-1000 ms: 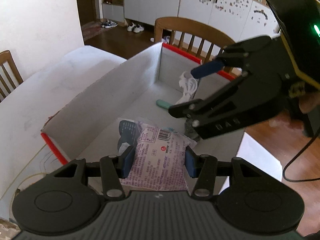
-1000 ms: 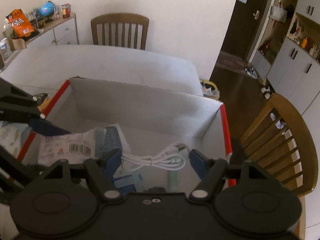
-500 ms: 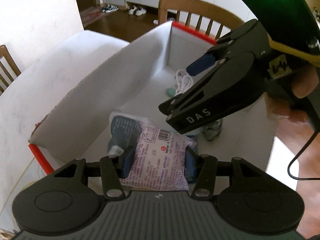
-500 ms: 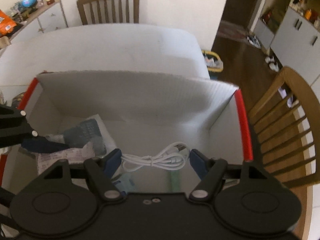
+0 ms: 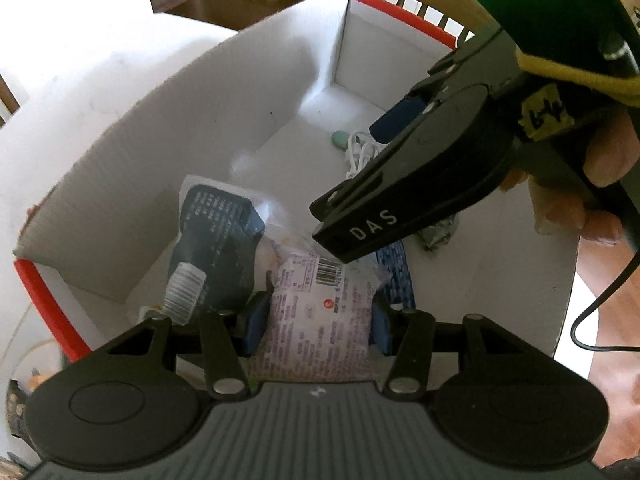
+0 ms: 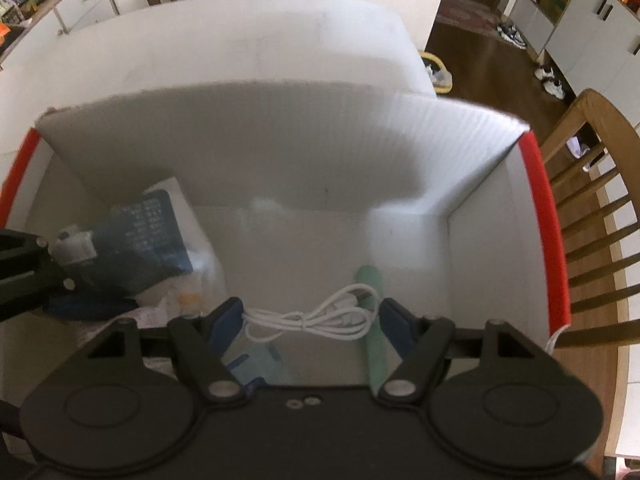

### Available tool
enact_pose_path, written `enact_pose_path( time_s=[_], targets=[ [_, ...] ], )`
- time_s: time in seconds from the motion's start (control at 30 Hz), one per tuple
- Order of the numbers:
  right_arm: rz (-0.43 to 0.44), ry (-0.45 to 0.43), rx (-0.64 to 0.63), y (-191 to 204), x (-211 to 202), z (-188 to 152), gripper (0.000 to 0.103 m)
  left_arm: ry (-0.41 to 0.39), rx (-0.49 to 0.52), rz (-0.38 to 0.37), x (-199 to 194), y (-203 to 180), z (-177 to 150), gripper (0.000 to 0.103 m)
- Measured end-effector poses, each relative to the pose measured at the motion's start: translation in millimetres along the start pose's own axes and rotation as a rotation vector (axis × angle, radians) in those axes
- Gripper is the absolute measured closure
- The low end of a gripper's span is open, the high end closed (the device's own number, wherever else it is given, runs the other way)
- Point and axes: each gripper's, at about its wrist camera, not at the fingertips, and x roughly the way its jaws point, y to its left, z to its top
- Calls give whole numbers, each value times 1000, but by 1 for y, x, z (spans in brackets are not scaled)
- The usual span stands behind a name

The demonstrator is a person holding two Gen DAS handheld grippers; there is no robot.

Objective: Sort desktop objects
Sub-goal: 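Lower the pink bag and white cable into the shoebox with both tools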

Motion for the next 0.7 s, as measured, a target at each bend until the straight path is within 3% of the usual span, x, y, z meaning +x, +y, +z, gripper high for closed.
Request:
enact_pose_path(
  time_s=[0.3,0.37,0.47,0.53,0.7],
  targets=[
    [7,12,22,-7,1,-5,27,20,-4,-24,1,-3,0,51],
    [14,3,27,-8,-1,-4,20,18,-14,-30,0,-1,0,50],
    [24,-14,36,-11,-8,-6,16,13,-19,-34,-3,-2,-2,45],
    [26,-26,38,-13,-12,-8,15,3,-15,-34,-6,-4,-2,34],
    [21,-38,43,-14,-17,-14,14,-20,-24,-32,-15,-8,-4,31]
  ],
)
